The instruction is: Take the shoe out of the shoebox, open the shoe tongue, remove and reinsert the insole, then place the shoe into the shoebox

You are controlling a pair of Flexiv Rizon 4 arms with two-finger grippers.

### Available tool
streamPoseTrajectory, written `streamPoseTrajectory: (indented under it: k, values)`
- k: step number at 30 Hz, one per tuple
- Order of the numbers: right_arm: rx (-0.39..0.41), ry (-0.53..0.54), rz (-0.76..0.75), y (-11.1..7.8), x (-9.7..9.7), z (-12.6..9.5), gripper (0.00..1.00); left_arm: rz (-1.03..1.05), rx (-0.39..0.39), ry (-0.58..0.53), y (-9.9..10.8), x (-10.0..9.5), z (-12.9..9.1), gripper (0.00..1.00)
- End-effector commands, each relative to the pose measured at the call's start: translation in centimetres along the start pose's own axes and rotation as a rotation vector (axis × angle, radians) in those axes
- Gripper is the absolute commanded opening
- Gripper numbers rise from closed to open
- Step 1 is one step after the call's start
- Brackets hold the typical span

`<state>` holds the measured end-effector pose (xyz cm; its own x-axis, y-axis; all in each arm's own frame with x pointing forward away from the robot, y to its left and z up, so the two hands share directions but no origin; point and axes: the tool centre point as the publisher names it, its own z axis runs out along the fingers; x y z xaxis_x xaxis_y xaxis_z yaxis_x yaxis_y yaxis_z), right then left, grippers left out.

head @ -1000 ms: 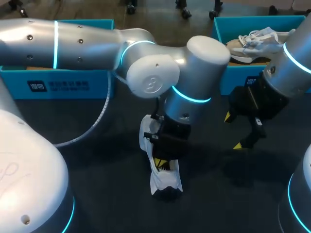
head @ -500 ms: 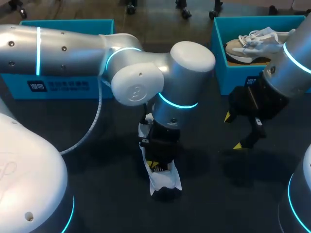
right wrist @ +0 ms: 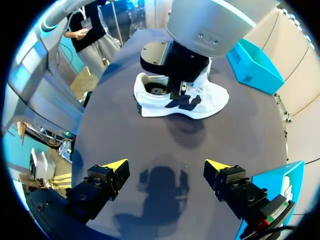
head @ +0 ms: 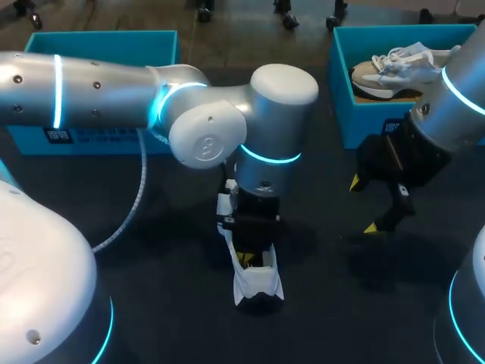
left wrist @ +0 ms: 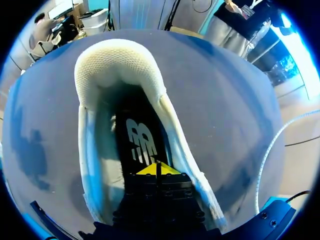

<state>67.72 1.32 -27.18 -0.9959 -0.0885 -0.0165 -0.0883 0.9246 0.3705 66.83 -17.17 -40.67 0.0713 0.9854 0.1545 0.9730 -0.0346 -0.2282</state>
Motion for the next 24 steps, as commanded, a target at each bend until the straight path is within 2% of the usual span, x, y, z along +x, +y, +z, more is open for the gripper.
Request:
streamPoseTrajectory:
  k: [1,6,7,9,12,18,24]
  values:
    - [0.002,-0.002,0.001,0.0,0.1,0.1,1.0,0.007,0.012,-0.048,0.2,-0.2,2.0,0.0]
    - [0.002,-0.002,0.001,0.0,0.1,0.1,1.0,0.017,-0.013,-0.095,-0.7,0.4,0.6,0.0]
    - [0.002,-0.002,0.001,0.0,0.1,0.1,1.0,0.024,-0.027,-0.097,-1.2,0.7,-0.3,0.0]
    - [0.002,-0.002,0.001,0.0,0.1,0.1,1.0,0.023,-0.056,-0.077,-1.9,1.1,-1.9,0.0]
    - [0.002,-0.002,0.001,0.0,0.1,0.1,1.0,0.028,-0.084,-0.038,-2.3,1.2,-3.1,0.0]
    - [0.002,-0.002,0.001,0.0,0.1,0.1,1.0,0.016,-0.12,0.036,-1.6,0.2,-4.1,0.0]
    - [0.002,-0.002,0.001,0.0,0.1,0.1,1.0,0.002,-0.118,0.084,-0.6,-0.2,-3.9,0.0]
